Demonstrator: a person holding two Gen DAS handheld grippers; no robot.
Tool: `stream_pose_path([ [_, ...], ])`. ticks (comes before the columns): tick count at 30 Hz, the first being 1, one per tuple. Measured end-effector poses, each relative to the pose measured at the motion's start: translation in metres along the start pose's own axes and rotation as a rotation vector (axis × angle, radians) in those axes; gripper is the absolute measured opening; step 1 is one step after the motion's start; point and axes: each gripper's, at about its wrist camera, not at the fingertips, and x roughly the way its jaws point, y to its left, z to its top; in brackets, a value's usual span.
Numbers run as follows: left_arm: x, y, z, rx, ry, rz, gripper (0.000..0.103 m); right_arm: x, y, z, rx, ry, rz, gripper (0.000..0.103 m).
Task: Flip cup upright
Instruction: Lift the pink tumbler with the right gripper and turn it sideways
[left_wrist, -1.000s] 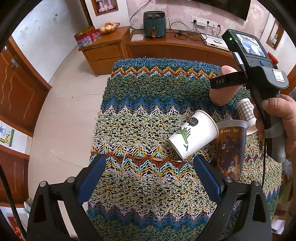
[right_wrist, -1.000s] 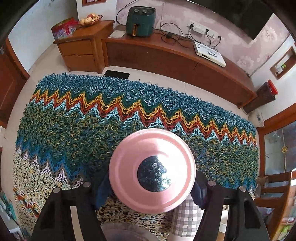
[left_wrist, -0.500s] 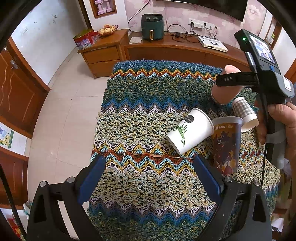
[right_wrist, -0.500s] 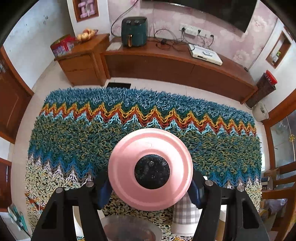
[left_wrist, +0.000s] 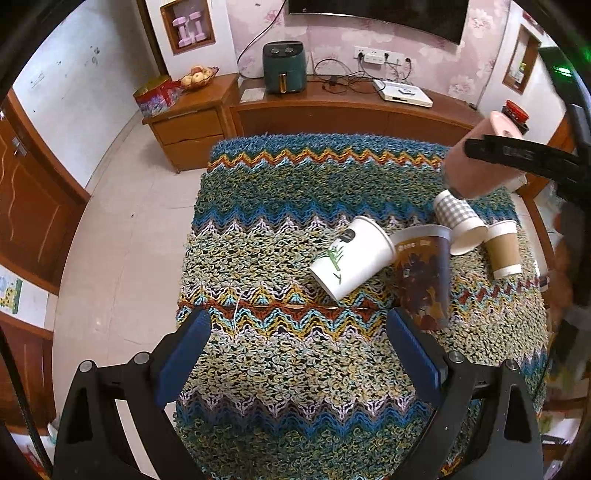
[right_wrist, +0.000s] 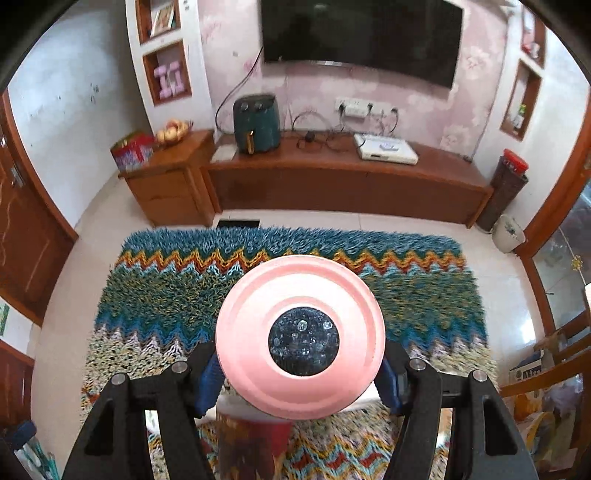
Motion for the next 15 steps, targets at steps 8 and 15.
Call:
stream_pose_path([
  [8, -0.022, -0.013, -0.014, 0.043, -0.027, -0.02, 0.097, -0.063, -0.019, -0.052, 0.003, -0.008, -0.008, 0.068],
  [15, -0.029, -0.023, -0.037, 0.025, -0.031, 0.005, 0.097, -0.06, -0.016, -0.127, -0.062, 0.003, -0.014, 0.068],
])
